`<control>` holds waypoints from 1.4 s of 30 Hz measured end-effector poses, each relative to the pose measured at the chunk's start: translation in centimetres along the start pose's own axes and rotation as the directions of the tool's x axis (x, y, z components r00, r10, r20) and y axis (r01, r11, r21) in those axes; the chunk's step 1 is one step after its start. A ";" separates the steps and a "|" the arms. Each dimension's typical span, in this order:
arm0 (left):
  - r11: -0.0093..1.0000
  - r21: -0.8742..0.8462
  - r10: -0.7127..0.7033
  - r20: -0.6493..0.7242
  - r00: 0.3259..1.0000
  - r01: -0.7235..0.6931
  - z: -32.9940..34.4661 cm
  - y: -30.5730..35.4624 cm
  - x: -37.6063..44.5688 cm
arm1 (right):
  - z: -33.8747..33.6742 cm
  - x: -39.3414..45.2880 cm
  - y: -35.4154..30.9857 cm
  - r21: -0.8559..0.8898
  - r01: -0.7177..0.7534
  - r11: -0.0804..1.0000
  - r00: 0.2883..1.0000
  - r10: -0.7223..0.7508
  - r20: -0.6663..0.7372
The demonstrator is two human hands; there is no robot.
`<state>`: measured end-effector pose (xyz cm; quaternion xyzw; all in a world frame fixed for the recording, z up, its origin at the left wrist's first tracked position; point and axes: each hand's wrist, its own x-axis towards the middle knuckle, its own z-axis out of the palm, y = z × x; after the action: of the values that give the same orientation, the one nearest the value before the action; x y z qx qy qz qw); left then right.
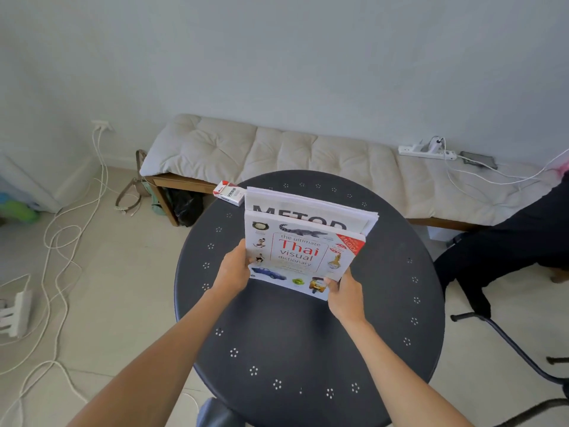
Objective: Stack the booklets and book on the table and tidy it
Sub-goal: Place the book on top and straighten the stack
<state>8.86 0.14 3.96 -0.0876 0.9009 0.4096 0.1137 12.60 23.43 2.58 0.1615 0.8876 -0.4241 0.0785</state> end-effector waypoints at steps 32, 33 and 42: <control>0.986 -0.032 -0.164 0.061 0.985 0.166 -0.4 -2.7 18.7 | 4.9 18.8 -4.5 -0.097 -0.325 0.941 0.943 0.330 0.048; 0.987 -0.036 -0.156 0.067 0.985 0.158 -0.4 -2.7 18.9 | 4.9 19.2 -4.7 -0.100 -0.322 0.941 0.943 0.328 0.050; 0.977 0.035 -0.212 0.027 0.977 0.211 0.3 -2.7 19.3 | 5.5 19.8 -5.6 -0.205 -0.328 0.922 0.944 0.313 -0.103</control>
<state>-8.87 -2.66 -3.53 -0.1748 0.8912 0.3819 0.1715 -7.91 20.24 -2.24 0.3094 0.8926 -0.2995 0.1340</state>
